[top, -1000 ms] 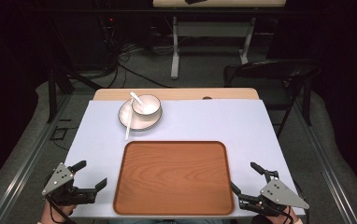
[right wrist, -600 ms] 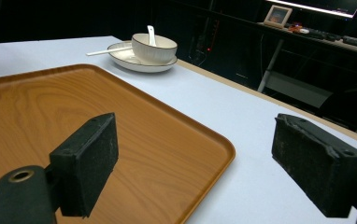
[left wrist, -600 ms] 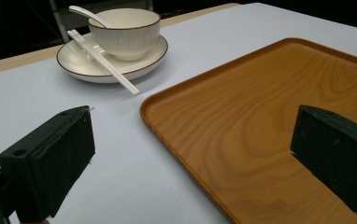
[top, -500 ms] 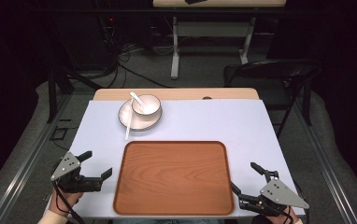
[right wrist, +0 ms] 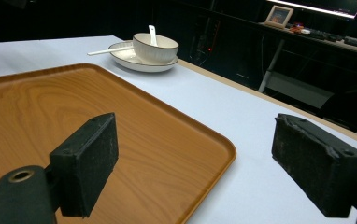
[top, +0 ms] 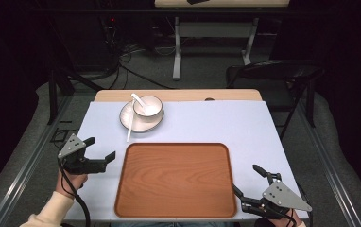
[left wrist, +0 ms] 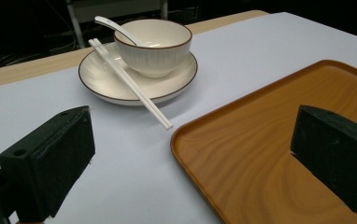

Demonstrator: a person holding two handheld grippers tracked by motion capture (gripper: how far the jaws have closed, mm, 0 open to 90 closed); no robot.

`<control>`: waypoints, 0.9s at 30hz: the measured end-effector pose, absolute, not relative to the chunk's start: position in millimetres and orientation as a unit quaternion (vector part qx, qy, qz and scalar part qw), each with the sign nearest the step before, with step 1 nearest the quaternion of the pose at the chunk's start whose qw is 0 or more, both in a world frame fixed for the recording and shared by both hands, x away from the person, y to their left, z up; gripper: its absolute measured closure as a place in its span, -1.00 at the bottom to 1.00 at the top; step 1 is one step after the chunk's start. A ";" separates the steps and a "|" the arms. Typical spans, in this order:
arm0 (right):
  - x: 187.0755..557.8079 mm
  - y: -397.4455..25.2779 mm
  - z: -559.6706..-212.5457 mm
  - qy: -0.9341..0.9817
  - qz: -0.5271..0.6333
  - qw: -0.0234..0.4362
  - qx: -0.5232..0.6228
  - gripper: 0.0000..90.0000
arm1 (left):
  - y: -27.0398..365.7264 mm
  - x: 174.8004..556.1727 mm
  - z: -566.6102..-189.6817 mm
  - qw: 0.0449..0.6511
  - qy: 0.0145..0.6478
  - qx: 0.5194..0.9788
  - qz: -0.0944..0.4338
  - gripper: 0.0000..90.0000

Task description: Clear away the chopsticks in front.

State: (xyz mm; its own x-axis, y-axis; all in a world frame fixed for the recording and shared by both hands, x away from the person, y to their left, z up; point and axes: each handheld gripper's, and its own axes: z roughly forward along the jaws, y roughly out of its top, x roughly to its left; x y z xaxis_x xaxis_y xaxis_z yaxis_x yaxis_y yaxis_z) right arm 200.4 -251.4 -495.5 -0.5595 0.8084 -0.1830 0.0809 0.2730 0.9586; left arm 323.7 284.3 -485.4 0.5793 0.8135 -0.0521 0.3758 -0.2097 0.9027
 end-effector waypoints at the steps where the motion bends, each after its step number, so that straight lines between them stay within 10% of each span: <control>1: 200.4 -251.6 -495.6 0.716 0.517 0.352 0.310 -0.69 | 283.5 327.4 -484.2 0.485 0.400 0.745 0.224 -1.00; 27: 198.3 -252.2 -495.5 0.715 0.518 0.353 0.310 -0.69 | 249.1 452.2 -459.5 0.395 0.467 0.770 0.183 -0.99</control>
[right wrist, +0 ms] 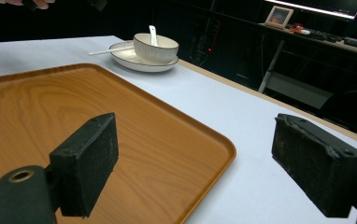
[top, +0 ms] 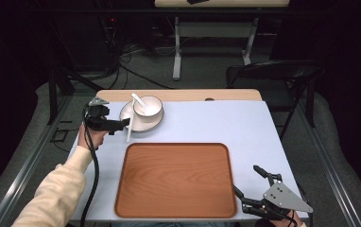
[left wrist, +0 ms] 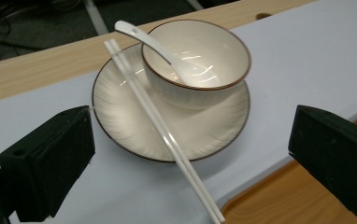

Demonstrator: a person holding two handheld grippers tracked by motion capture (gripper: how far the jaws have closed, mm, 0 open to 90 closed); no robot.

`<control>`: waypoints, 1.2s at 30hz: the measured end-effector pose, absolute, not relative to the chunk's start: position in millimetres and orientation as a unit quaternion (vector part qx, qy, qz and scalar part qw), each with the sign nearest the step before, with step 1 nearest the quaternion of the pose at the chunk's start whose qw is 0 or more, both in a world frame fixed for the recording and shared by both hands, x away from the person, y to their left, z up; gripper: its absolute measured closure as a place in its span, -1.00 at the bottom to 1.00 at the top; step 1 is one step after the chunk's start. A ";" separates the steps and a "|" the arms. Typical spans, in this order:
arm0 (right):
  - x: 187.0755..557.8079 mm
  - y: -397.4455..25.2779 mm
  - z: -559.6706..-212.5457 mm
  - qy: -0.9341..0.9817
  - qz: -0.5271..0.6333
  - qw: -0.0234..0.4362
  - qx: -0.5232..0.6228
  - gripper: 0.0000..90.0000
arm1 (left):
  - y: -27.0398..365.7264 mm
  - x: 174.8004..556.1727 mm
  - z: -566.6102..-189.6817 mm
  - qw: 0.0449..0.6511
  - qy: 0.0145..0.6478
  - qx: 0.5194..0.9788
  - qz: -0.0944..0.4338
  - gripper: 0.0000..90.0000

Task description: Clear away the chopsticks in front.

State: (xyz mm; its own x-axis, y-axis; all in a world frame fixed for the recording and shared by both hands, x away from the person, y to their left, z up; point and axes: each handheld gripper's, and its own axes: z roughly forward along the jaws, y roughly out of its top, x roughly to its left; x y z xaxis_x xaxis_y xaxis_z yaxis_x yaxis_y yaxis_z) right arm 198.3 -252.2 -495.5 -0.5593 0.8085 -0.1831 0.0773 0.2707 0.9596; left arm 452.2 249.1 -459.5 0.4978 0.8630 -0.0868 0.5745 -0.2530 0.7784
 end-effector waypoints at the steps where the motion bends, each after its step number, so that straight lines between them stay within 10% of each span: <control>1: 198.3 -252.2 -495.5 0.715 0.518 0.353 0.310 -0.69 | 249.1 452.2 -459.5 0.395 0.467 0.770 0.183 -0.98; 16: 198.2 -252.7 -495.6 0.714 0.519 0.353 0.311 -0.69 | 240.9 519.9 -492.4 0.306 0.545 0.762 0.172 -0.14; 36: 198.0 -252.9 -495.6 0.712 0.520 0.354 0.312 -0.69 | 230.9 550.7 -513.8 0.304 0.583 0.739 0.149 0.43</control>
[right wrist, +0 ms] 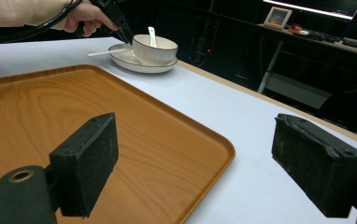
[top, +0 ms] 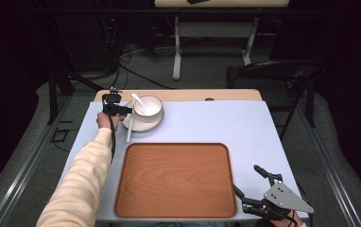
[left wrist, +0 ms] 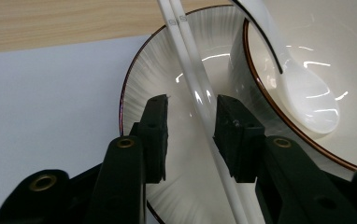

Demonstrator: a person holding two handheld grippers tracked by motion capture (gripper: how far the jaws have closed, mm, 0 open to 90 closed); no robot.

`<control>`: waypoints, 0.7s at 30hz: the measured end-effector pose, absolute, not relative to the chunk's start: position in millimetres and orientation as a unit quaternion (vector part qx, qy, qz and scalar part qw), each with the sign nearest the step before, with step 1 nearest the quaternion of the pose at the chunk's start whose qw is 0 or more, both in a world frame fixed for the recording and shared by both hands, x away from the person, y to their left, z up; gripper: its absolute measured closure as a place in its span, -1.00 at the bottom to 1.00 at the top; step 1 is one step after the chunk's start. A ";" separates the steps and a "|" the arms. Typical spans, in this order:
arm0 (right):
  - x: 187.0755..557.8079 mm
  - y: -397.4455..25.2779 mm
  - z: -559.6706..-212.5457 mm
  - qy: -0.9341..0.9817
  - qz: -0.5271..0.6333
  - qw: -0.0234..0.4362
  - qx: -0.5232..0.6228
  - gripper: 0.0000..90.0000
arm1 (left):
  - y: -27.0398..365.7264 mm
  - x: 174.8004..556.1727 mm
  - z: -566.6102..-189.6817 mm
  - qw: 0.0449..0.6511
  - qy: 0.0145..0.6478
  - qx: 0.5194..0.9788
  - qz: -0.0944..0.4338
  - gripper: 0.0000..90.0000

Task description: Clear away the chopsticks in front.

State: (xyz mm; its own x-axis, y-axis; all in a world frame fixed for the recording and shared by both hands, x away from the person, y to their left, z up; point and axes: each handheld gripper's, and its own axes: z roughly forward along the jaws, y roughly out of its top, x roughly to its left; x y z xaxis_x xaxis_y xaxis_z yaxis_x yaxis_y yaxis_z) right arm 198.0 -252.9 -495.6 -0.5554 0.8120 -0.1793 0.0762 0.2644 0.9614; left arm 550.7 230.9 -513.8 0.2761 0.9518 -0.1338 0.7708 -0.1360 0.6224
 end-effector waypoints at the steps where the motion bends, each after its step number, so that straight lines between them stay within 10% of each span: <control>1: 197.9 -253.1 -495.6 0.712 0.520 0.353 0.312 -0.69 | 230.2 551.2 -515.4 0.305 0.583 0.739 0.146 0.45; 21: 198.0 -252.8 -495.5 0.712 0.520 0.354 0.311 -0.69 | 235.4 557.7 -531.2 0.272 0.625 0.718 0.145 0.86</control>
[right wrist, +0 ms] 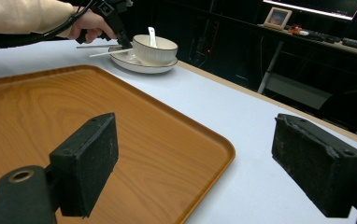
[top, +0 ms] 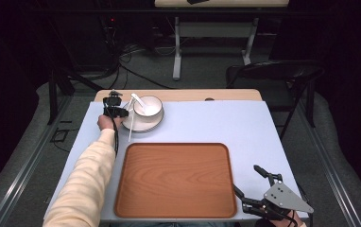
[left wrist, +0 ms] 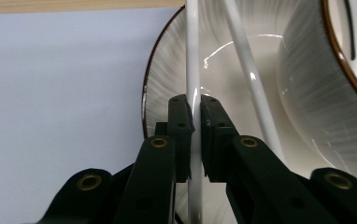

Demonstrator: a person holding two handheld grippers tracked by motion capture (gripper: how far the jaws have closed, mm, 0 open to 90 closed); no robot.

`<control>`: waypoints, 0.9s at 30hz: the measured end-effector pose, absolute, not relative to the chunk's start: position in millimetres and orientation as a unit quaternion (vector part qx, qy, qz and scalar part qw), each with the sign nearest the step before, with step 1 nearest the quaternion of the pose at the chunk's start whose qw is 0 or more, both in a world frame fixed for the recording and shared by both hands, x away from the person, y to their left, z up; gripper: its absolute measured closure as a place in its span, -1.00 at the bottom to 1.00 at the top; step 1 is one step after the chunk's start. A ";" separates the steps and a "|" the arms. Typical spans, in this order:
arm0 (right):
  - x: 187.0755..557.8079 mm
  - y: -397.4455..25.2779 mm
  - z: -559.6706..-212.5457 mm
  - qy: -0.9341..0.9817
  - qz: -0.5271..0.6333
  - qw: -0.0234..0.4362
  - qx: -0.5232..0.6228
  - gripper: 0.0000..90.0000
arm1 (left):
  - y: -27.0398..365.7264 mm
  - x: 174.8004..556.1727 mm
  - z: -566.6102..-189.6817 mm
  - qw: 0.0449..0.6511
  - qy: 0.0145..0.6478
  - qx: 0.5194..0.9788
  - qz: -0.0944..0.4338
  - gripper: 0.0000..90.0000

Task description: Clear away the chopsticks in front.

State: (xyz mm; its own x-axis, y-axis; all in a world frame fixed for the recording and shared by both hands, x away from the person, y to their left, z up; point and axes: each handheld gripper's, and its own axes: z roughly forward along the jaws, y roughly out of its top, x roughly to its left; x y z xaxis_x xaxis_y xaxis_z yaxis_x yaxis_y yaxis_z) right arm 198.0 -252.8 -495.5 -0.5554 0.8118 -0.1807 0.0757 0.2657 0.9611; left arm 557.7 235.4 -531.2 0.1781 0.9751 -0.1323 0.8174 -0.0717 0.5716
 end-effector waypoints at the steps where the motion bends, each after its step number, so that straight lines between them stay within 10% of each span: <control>1: 197.7 -252.8 -495.4 0.713 0.519 0.353 0.312 -0.69 | 236.4 557.8 -530.8 0.273 0.627 0.715 0.144 0.87; 27: 198.0 -253.1 -495.7 0.711 0.522 0.353 0.311 -0.69 | 259.9 519.9 -483.6 0.357 0.631 0.673 0.144 0.87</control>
State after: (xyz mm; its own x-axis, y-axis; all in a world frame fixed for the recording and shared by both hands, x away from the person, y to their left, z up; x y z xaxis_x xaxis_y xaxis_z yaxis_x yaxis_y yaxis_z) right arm 198.0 -253.1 -495.7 -0.5572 0.8113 -0.1770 0.0748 0.2613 0.9624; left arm 519.9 259.9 -483.6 0.1626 0.9525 -0.2577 0.7473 0.0517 0.6625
